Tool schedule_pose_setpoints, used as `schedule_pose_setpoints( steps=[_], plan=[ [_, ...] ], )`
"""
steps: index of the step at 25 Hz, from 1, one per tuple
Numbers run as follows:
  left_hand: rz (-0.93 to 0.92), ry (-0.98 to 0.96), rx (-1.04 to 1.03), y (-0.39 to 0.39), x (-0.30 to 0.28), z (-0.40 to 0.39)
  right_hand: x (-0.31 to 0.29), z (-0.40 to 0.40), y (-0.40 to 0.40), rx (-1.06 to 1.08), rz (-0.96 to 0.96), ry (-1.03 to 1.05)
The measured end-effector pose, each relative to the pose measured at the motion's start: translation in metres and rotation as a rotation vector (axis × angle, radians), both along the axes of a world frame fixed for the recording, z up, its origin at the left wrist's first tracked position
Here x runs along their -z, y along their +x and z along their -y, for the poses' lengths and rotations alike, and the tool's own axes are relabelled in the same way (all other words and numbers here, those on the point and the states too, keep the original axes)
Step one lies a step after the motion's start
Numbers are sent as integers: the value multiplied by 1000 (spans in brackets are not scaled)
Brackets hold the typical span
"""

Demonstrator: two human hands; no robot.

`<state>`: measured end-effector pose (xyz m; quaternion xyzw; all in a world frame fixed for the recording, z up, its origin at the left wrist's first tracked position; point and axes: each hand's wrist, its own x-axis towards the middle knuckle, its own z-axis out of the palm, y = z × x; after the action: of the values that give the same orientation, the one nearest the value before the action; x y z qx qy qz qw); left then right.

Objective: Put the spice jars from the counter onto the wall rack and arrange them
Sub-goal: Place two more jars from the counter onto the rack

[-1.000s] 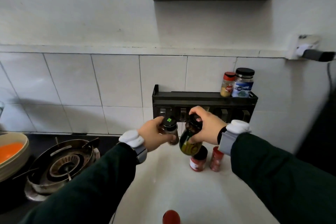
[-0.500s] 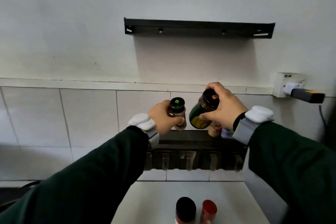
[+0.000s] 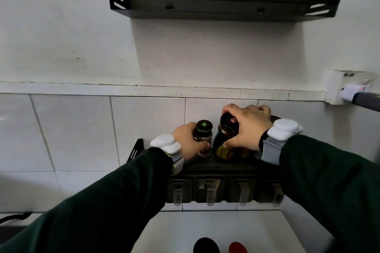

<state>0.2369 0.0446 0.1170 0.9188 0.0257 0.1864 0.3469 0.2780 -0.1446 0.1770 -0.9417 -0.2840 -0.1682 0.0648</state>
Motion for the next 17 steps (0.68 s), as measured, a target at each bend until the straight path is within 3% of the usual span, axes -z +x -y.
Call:
schedule_pose_setpoints(
  steps=[4, 10, 17],
  plan=[
    [20, -36, -33, 6, 8, 0, -1, -6, 12, 51, -25, -42],
    [14, -51, -69, 11, 16, 2, 16, -3, 11, 30, 90, -47],
    [-26, 48, -49, 2, 13, 4, 33, 9, -6, 57, 206, 0]
  ],
)
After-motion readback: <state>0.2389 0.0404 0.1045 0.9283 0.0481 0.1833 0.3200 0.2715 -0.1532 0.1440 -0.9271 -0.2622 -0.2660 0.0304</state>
